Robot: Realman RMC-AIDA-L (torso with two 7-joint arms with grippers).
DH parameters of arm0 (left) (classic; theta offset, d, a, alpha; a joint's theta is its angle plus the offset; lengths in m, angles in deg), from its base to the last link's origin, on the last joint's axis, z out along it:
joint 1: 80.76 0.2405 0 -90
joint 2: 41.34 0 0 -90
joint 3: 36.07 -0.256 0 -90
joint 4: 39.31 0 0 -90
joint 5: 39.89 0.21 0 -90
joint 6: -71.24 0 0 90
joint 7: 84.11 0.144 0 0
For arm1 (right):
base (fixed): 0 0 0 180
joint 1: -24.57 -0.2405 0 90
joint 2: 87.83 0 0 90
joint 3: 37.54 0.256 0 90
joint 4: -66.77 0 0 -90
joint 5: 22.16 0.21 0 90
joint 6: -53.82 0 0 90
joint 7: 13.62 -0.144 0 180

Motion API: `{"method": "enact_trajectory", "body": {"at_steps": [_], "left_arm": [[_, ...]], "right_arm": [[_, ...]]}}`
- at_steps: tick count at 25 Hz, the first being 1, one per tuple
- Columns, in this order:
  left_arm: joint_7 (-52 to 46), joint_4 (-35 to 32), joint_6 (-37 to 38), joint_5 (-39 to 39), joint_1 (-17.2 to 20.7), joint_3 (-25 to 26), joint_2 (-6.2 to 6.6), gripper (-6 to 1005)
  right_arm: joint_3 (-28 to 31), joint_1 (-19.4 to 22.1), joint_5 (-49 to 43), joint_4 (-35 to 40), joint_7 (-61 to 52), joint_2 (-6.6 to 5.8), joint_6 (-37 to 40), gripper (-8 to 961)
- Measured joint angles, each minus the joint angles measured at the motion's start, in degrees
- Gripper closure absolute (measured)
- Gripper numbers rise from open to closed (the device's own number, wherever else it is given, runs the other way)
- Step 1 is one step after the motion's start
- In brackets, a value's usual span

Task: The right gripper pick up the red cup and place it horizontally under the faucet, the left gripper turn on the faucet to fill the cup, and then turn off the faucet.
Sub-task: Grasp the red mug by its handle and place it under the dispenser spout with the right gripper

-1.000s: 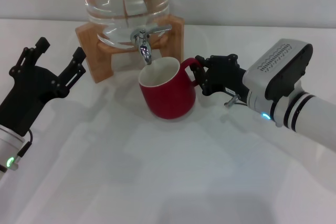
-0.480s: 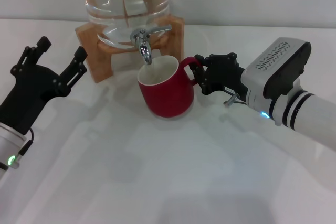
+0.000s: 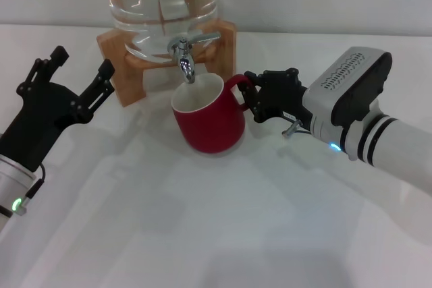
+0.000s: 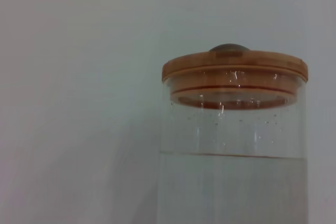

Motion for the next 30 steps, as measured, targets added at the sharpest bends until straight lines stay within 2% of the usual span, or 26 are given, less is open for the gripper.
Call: {"method": "enact_trajectory", "body": {"at_steps": [6, 30], "left_arm": [[0.0, 0.0, 0.0, 0.0, 0.0, 0.0, 0.00, 125], [0.0, 1.2, -0.1, -0.3, -0.3, 0.0, -0.06, 125]], "right_arm": [[0.0, -0.4, 0.0, -0.5, -0.2, 0.00, -2.3, 821], [-2.0, -1.8, -1.5, -1.7, -0.4, 0.00, -3.4, 828]]}}
